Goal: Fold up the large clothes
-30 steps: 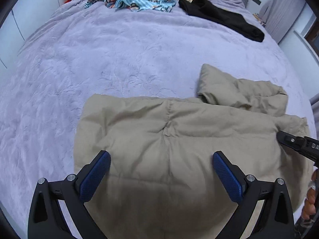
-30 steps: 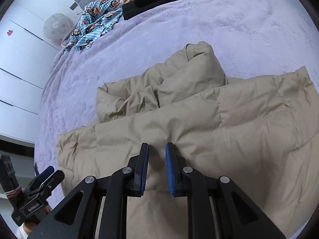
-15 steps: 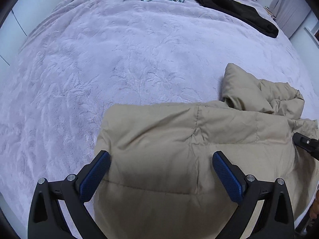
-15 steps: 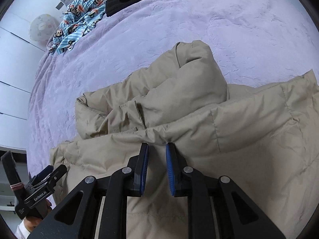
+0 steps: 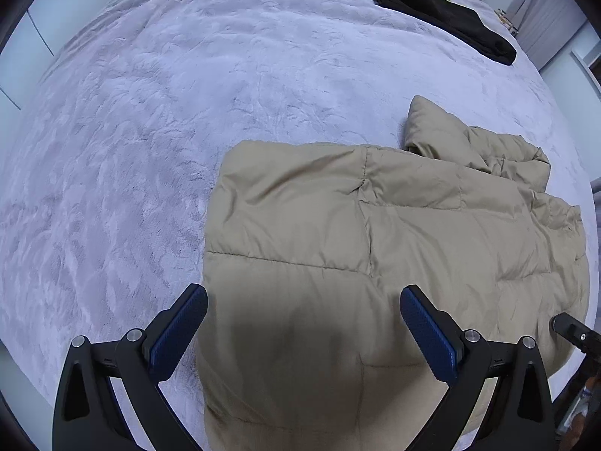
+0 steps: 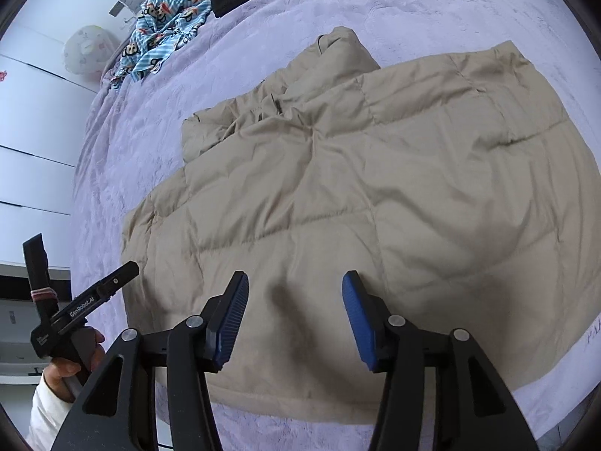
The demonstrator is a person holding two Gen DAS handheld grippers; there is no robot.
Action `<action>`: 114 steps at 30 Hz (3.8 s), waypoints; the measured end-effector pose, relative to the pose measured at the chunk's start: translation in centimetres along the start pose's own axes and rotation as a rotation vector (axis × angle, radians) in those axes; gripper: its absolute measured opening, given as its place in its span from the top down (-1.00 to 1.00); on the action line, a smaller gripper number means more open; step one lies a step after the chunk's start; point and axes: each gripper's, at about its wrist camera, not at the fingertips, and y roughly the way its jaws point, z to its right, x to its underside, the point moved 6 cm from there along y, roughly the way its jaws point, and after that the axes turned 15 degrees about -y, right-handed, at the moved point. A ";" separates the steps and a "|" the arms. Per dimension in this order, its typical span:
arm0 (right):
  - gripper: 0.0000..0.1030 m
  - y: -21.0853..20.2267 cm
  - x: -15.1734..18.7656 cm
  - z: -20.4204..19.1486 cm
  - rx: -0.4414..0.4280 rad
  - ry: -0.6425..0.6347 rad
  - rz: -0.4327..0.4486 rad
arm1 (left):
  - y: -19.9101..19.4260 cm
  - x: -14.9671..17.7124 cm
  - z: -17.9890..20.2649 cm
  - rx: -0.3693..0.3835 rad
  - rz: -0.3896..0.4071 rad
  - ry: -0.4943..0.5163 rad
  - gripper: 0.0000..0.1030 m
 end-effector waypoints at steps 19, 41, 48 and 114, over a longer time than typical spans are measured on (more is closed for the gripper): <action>-0.20 -0.3 3.3 -2.1 0.001 0.016 -0.017 | -1.7 2.4 -2.5 -0.013 0.003 0.010 -0.99; -0.90 2.0 4.9 -2.7 -0.024 0.043 -0.087 | 1.4 2.8 -10.5 0.216 -0.204 -0.073 -0.99; -0.90 2.8 5.1 -2.7 -0.021 0.048 -0.102 | 4.1 1.9 -11.8 0.443 -0.335 -0.118 -0.99; -0.52 -14.9 10.8 15.1 -0.206 0.306 0.345 | -0.3 14.6 42.6 0.516 -0.491 0.522 -0.40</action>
